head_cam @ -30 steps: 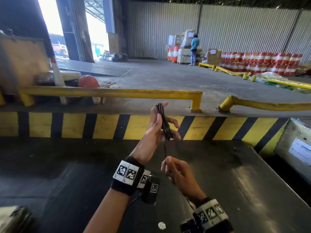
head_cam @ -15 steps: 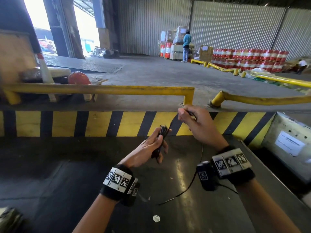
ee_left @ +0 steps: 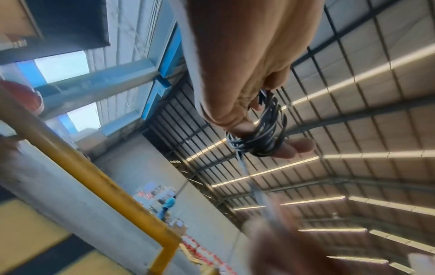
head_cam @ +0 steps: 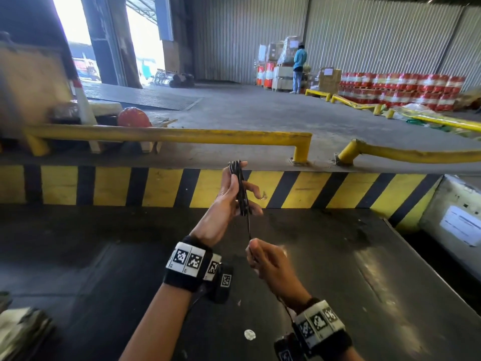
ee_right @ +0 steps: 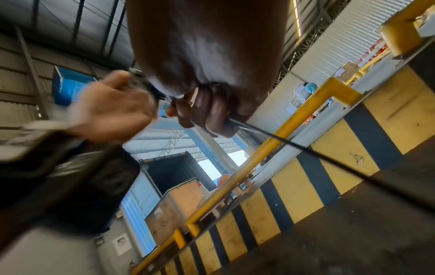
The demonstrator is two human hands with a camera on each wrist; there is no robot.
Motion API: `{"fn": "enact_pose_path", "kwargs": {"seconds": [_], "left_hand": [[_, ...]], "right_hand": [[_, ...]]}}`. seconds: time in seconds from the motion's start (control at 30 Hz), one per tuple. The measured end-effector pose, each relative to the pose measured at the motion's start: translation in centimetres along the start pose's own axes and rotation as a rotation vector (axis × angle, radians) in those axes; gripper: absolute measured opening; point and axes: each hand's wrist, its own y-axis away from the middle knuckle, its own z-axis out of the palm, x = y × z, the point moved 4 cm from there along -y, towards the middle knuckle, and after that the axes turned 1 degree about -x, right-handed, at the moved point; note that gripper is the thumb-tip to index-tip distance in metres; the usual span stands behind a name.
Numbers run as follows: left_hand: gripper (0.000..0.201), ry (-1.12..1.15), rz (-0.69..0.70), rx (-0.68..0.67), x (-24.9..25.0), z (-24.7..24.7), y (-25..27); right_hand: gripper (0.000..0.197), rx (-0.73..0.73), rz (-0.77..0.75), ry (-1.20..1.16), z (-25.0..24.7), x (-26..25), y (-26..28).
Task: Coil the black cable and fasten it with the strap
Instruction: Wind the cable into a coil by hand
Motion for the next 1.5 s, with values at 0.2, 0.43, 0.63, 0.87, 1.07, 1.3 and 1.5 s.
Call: {"fn": "enact_pose_path", "kwargs": {"seconds": [0.2, 0.43, 0.63, 0.87, 1.07, 1.3, 1.5], "left_hand": [[0.030, -0.266, -0.040, 0.045, -1.5, -1.1, -1.4], [0.034, -0.353, -0.153, -0.172, -3.7, 2.3, 1.5], [0.036, -0.109, -0.021, -0.329, 0.0, 6.1, 3.5], [0.037, -0.087, 0.115, -0.089, 3.4, 3.2, 1.2], [0.038, -0.325, -0.025, -0.054, 0.8, -1.0, -1.4], [0.040, -0.357, -0.160, -0.176, -2.2, -0.5, 1.6], [0.044, -0.258, -0.154, -0.333, -0.4, 4.2, 3.8]], "right_hand": [[0.040, -0.092, -0.145, 0.326, -1.1, -5.6, 1.7], [0.035, 0.186, -0.370, 0.525, -10.5, -16.7, -2.5], [0.033, 0.104, -0.241, 0.563, -12.4, -11.9, -8.8], [0.024, -0.053, -0.067, 0.217, -3.2, -2.1, -2.8], [0.034, -0.099, -0.173, 0.363, -0.4, -4.6, 1.9], [0.034, 0.031, -0.329, 0.691, -7.8, -12.8, -0.3], [0.029, 0.138, -0.353, 0.558, -11.6, -14.3, -4.0]]}}
